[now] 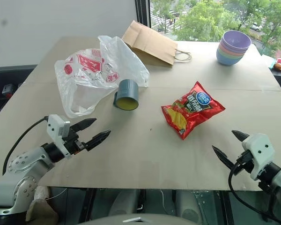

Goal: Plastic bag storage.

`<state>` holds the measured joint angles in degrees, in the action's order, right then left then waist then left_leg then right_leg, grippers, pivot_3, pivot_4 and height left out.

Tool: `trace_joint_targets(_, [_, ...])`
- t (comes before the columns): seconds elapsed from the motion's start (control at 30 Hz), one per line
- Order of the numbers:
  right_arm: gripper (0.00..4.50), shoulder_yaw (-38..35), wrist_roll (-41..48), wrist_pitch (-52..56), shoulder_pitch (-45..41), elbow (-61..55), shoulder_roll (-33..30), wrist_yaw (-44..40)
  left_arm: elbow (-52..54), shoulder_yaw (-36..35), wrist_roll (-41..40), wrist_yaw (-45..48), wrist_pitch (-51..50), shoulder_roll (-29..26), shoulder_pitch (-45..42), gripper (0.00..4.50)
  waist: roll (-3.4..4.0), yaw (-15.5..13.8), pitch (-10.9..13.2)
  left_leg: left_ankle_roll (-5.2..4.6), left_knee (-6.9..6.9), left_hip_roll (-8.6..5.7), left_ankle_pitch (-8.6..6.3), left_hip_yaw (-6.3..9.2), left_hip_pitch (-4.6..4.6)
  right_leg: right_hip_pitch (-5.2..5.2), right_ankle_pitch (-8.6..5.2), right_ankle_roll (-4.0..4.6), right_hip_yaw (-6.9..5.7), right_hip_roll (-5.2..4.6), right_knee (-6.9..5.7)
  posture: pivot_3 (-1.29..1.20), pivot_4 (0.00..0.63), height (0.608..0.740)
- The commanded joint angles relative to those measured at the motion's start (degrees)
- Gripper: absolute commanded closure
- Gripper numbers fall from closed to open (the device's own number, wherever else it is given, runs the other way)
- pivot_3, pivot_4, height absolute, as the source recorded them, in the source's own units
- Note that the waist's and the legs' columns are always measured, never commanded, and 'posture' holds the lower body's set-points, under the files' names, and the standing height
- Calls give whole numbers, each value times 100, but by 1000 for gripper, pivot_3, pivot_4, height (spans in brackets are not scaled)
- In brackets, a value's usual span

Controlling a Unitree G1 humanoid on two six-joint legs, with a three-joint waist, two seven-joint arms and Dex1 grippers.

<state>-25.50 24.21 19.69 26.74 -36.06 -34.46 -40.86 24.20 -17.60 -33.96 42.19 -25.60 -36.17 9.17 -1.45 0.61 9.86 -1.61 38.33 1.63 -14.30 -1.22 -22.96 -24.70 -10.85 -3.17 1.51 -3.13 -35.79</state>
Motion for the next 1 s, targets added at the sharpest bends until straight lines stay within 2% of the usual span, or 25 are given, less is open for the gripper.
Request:
trace_joint_targets(0.03, [0,-26,8,-248,-6,-82,42,-29,174,-35,-112,-185,-84,25,-307,28,0,-1,0,0,0,0,0,0,0,0,0,0,0,0,0,0,150,740])
trace_joint_targets(0.13, [0,125,-5,-428,-120,-175,111,-27,199,50,-186,-583,-328,169,-875,28,-3,-45,1,0,3,-2,0,0,-2,2,0,0,-8,0,0,0,150,740])
trace_joint_targets(0.2, [0,212,85,-379,-264,-377,56,-22,213,143,40,-939,-423,228,-1275,28,0,-39,0,0,5,-4,0,0,1,9,1,-1,-8,1,-1,0,150,740])
trace_joint_targets(0.3, [0,422,187,-487,-588,-822,-57,-108,-31,307,658,-1712,-499,260,-2047,28,-5,-30,3,-1,4,-19,1,-1,0,8,1,-2,-4,4,-2,0,150,740])
trace_joint_targets(0.4, [0,529,740,-455,-942,-1107,-58,-242,-365,739,1733,-2385,-800,-85,-2513,28,-7,-1,4,-1,4,-22,1,-7,1,10,2,-2,-4,15,-4,0,150,740])
trace_joint_targets(0.57, [0,488,1389,-286,-1409,-1331,-166,-151,-1159,1445,2694,-2252,-606,-611,-3177,28,-15,-10,8,-1,0,-22,1,-7,2,14,1,-1,-7,19,-3,0,150,740])
trace_joint_targets(0.73, [0,442,1462,-380,-1272,-1564,-245,-189,-2139,2277,3538,-1854,-212,-931,-3830,28,-17,-69,9,-1,1,-26,1,-5,-4,13,1,0,-10,13,-2,0,150,740])
trace_joint_targets(1.0, [0,606,1512,-587,-1280,-1799,-119,-64,-3451,3011,4833,-2019,548,-1023,-4615,28,-19,-102,10,-1,1,-25,1,-8,-4,12,2,-1,-10,13,-2,0,150,740])
